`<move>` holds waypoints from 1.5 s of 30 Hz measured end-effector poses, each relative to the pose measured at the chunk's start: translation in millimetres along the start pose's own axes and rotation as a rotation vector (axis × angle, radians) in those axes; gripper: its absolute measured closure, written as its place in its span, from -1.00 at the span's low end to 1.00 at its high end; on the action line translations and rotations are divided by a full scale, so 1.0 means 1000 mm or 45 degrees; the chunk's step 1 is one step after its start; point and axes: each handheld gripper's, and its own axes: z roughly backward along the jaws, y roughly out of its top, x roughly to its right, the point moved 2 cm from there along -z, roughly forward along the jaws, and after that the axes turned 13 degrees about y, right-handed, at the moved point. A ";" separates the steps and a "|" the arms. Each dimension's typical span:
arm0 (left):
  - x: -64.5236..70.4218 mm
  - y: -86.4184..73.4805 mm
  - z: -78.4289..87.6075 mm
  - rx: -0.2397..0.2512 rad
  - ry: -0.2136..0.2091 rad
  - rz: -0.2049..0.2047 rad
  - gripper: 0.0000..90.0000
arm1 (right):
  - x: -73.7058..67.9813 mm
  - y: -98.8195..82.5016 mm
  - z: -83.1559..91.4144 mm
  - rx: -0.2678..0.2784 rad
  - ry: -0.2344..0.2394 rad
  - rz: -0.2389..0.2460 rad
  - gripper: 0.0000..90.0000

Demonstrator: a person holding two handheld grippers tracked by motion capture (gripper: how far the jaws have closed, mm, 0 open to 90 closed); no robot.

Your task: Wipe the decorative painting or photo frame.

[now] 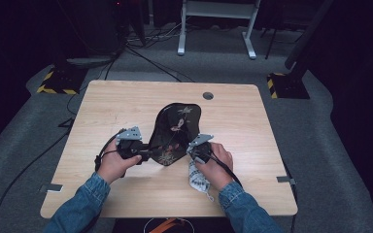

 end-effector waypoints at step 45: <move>-0.006 0.005 0.000 0.131 0.084 0.017 0.18 | -0.066 0.017 0.017 0.245 0.444 0.210 0.09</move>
